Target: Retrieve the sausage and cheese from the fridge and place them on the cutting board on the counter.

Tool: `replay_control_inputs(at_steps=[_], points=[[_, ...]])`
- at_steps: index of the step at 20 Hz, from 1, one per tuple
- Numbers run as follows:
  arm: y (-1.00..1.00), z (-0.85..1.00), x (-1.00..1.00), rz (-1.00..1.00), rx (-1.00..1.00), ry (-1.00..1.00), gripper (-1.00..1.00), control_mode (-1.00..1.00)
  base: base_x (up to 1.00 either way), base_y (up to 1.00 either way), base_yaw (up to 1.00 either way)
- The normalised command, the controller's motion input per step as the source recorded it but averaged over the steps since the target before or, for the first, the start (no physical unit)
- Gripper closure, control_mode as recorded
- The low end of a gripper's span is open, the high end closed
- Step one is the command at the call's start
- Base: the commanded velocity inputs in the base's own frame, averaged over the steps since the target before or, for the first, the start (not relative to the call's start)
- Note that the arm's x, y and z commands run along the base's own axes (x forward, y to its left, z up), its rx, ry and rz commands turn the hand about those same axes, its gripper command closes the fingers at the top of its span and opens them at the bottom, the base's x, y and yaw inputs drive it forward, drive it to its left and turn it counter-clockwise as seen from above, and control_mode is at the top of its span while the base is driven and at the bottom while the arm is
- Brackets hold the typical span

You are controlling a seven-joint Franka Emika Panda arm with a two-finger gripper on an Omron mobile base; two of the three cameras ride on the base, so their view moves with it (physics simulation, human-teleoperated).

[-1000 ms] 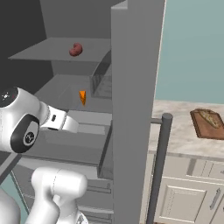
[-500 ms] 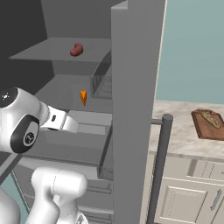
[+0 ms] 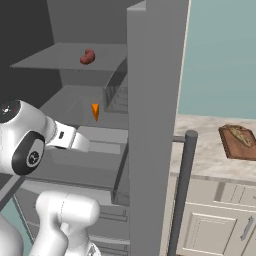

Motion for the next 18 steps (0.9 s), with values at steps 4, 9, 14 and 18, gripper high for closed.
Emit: replay_control_inputs(at_steps=[4,9,14,18], points=[[0.00,0.00,0.00,0.00,0.00,0.00,-1.00,1.00,0.00,0.00,0.00],[0.00,0.00,0.00,0.00,0.00,0.00,-1.00,1.00,0.00,0.00,0.00],[0.00,0.00,0.00,0.00,0.00,0.00,-1.00,1.00,0.00,0.00,0.00],[0.00,0.00,0.00,0.00,0.00,0.00,-1.00,-1.00,0.00,0.00,0.00]])
